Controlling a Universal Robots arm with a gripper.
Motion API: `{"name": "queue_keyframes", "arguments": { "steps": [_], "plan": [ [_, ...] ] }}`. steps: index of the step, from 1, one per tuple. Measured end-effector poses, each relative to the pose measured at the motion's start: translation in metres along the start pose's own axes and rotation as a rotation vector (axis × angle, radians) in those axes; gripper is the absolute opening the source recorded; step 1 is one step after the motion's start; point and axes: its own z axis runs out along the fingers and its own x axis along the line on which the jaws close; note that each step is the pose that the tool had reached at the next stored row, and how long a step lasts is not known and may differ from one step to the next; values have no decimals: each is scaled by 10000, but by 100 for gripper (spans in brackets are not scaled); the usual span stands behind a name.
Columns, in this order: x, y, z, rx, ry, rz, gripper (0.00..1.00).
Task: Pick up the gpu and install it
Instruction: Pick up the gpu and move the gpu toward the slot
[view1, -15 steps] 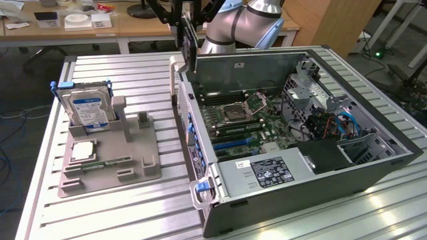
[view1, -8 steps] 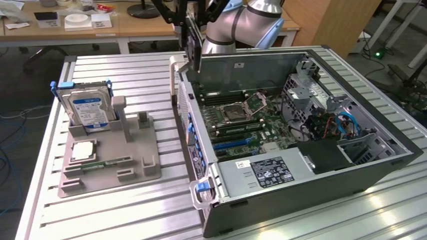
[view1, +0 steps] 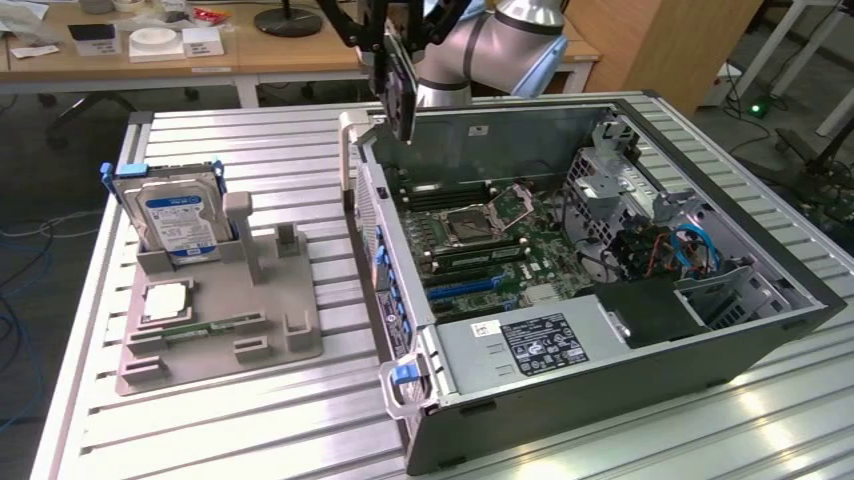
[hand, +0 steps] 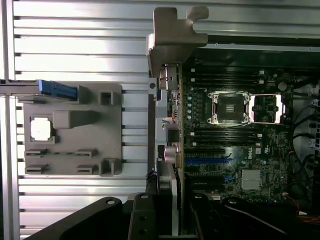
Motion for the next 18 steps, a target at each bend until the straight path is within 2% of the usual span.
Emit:
{"name": "queue_keyframes", "arguments": {
  "steps": [18],
  "plan": [
    [-242, 2, 7, -1, 0, -7, 29]
  ]
}}
